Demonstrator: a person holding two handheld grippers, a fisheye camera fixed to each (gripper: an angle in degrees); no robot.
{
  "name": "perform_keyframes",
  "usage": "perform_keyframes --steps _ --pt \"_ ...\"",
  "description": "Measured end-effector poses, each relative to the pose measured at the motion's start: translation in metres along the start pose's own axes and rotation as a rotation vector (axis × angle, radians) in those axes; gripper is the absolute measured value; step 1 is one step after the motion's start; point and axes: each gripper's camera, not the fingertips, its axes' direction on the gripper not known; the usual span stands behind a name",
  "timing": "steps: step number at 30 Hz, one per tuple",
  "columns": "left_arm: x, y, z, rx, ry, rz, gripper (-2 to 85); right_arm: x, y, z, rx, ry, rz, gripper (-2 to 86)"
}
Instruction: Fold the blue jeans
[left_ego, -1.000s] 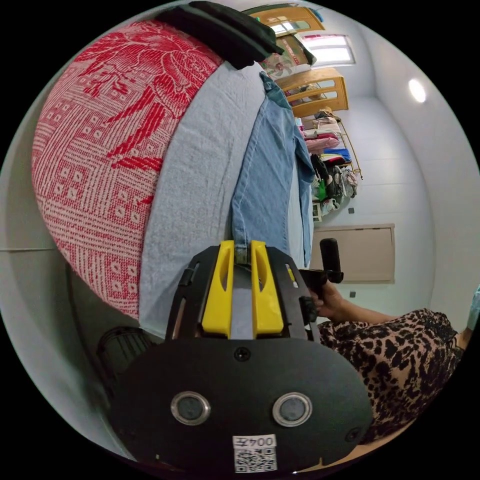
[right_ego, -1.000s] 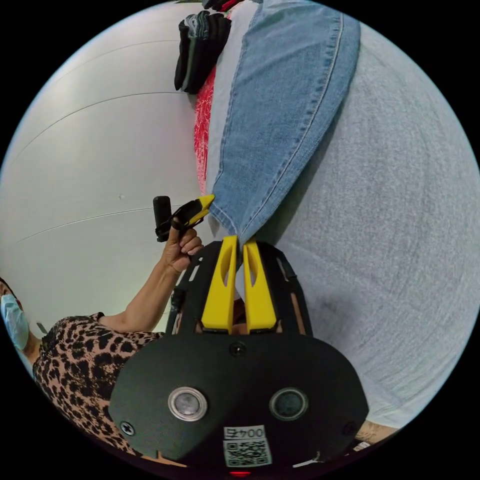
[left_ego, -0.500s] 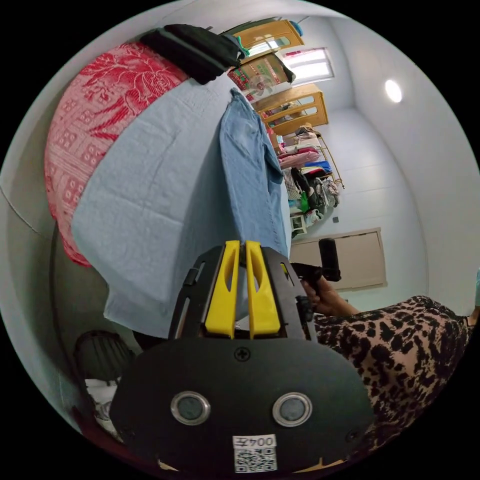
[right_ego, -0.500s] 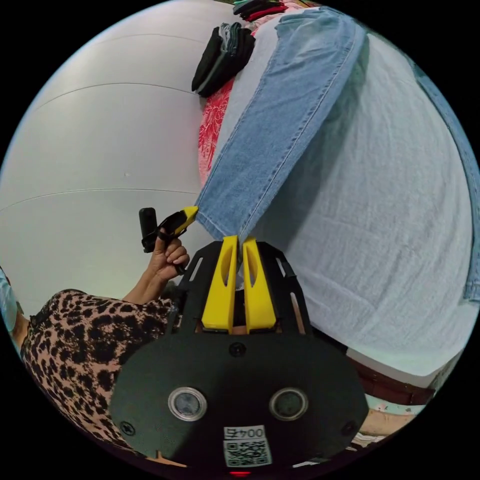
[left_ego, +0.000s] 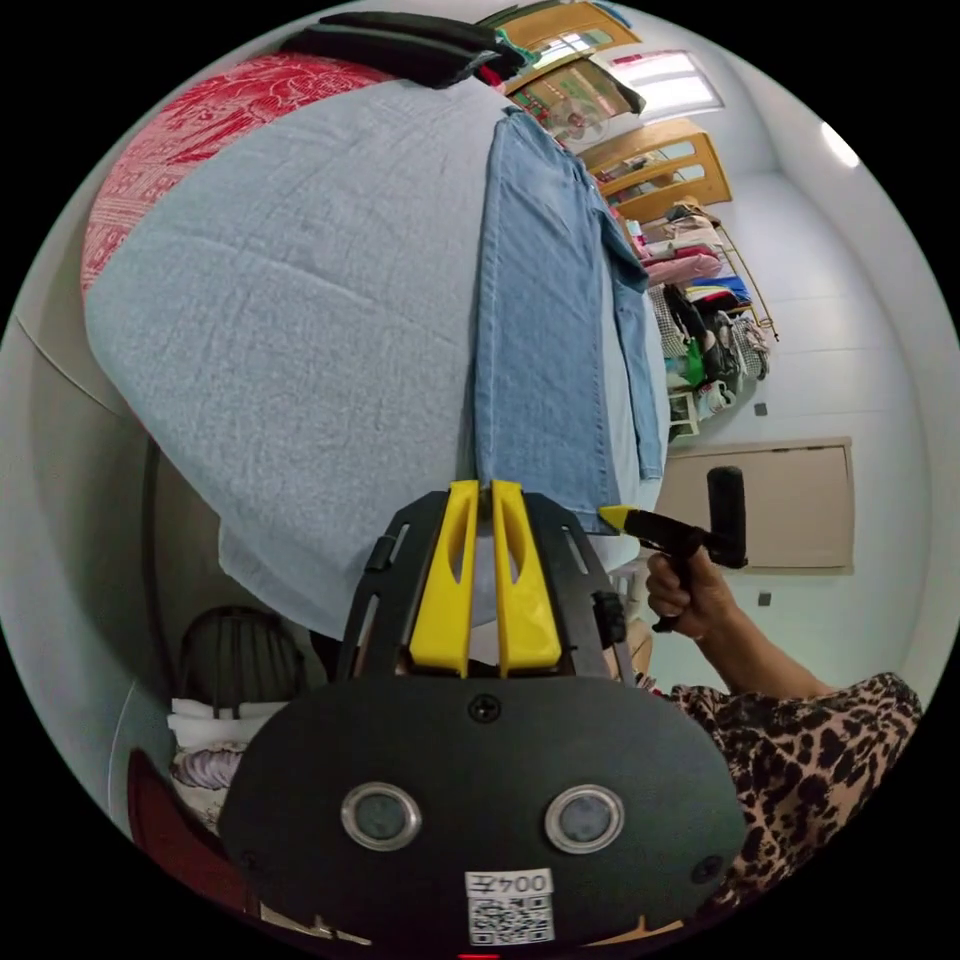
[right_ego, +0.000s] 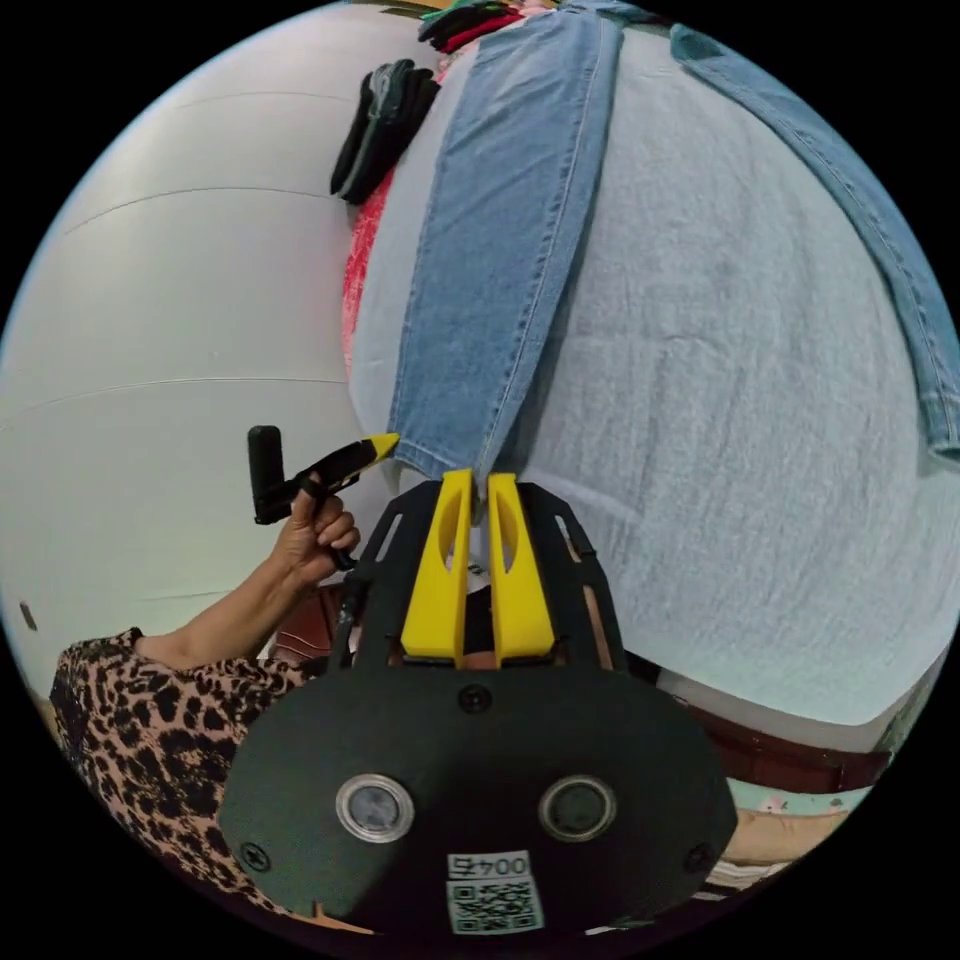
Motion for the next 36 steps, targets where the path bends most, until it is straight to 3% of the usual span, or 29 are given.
perform_keyframes --steps 4,9,16,25,36 --pt "0.025 0.020 0.001 0.042 -0.050 0.061 3.2 -0.001 0.060 -0.054 0.112 0.015 -0.078 5.4" --pt "0.068 0.043 0.017 0.061 0.047 0.139 3.5 0.029 0.125 -0.135 0.294 0.086 -0.051 8.4" --pt "0.160 0.013 0.132 -0.181 0.222 0.283 7.1 0.085 0.148 -0.237 0.470 0.158 0.113 9.2" --pt "0.212 -0.048 0.268 -0.335 0.313 0.217 11.3 0.130 0.094 -0.304 0.439 0.236 0.277 10.3" --pt "0.222 -0.061 0.316 -0.366 0.350 0.078 10.1 0.148 0.064 -0.343 0.273 0.254 0.195 9.1"
